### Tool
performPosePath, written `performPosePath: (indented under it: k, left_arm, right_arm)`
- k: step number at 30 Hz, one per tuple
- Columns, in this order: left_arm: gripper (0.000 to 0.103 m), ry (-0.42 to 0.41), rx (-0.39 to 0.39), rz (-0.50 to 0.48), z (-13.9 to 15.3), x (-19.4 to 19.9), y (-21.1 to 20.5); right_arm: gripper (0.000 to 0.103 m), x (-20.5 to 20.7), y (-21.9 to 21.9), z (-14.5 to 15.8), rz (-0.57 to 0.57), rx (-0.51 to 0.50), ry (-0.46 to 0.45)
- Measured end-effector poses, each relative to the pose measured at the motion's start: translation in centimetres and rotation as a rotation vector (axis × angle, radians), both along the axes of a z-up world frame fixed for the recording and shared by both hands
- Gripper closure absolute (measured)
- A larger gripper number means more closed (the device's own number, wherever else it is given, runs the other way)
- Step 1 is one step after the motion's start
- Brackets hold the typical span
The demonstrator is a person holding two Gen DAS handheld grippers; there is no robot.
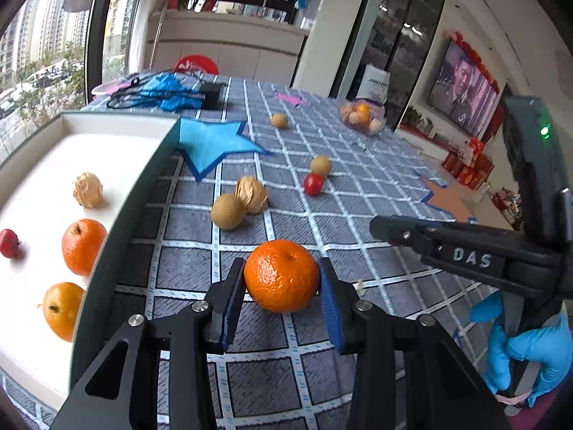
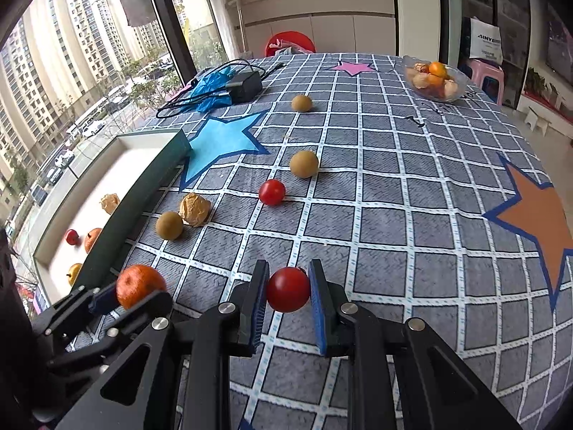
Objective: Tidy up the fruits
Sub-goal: 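Carry the orange and tomato over the white tray and open both grippers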
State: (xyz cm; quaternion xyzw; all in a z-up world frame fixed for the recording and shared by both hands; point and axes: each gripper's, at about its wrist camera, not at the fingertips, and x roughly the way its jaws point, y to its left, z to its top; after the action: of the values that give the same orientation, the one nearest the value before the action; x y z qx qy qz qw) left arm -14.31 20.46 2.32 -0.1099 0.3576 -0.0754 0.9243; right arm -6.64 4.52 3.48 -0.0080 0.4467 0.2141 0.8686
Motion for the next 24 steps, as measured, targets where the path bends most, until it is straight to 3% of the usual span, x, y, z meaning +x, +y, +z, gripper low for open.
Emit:
performPosePath:
  k: [7,15,24]
  left_arm:
    - [0.060,-0.018,0.012,0.028,1.8,-0.7,1.8]
    - [0.060,-0.017,0.118,0.207,2.7,-0.3,8.3]
    - [0.060,0.015,0.117,0.344,1.2,0.1,14.4]
  right_arm:
    - [0.079,0.0,1.6,0.8,0.022,0.021,0.011]
    - [0.079,0.3,6.6,1.8,0.097,0.067,0.028]
    - [0.079,-0.4,14.8,2.6,0.232,0.099,0.029]
